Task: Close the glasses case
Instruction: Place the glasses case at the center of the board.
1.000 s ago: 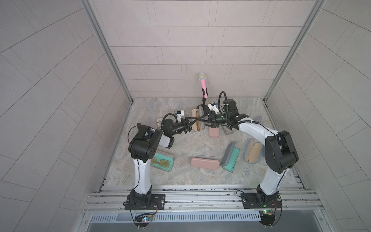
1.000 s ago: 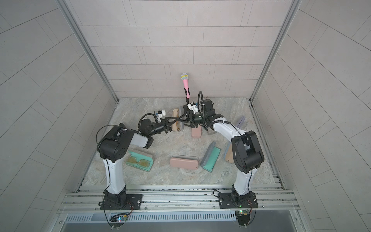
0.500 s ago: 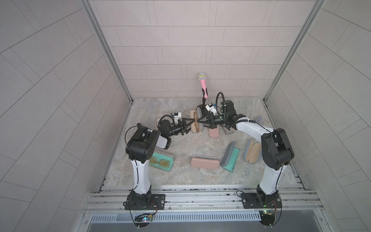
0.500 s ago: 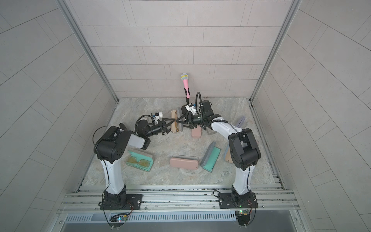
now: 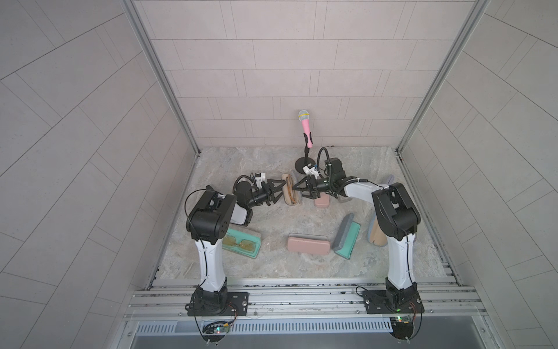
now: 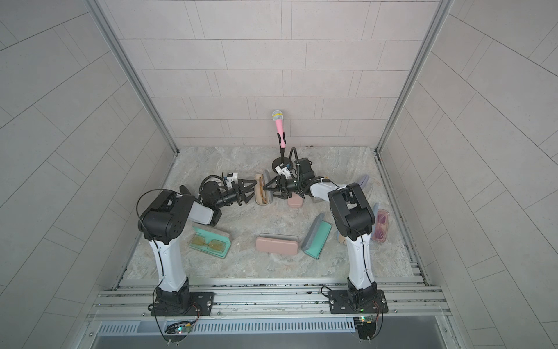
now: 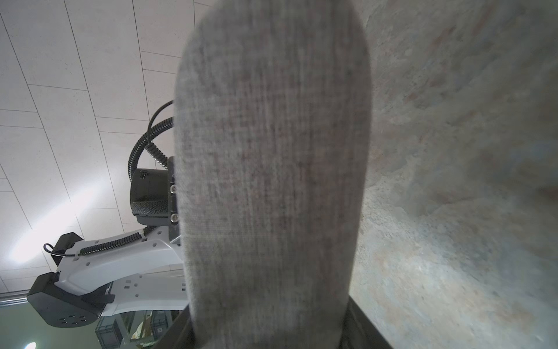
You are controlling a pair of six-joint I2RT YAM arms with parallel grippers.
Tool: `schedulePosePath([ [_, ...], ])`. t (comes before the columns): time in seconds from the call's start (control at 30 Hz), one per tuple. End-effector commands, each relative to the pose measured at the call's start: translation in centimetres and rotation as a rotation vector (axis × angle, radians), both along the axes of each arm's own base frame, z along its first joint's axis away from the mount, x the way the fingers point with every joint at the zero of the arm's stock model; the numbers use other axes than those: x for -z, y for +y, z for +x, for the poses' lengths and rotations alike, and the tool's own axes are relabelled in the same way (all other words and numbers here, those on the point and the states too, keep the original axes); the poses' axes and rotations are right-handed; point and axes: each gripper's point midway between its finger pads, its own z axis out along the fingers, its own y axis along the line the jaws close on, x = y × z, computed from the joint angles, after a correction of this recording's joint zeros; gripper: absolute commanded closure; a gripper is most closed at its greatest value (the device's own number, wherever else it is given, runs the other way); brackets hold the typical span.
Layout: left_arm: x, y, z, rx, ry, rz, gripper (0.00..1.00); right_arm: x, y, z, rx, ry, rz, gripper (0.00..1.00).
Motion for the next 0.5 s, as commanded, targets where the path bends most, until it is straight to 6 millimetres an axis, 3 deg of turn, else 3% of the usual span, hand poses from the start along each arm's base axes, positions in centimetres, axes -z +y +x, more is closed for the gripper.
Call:
schedulePosePath([
  [0.0, -2.5, 0.1, -0.6, 0.03, -0.091, -0.025, 0.4, 1.1, -0.1, 1.3, 0.024, -0.008, -0.02, 0.84],
  [0.2, -2.1, 0.8, -0.5, 0.02, -0.082, -0.021, 0.4, 2.9, -0.1, 1.6, 0.031, 0.022, -0.052, 0.84],
  [0.47, -1.0, 2.4, -0.3, -0.003, -0.065, -0.009, 0.39, 3.5, 0.0, 2.2, 0.05, 0.034, -0.058, 0.84],
])
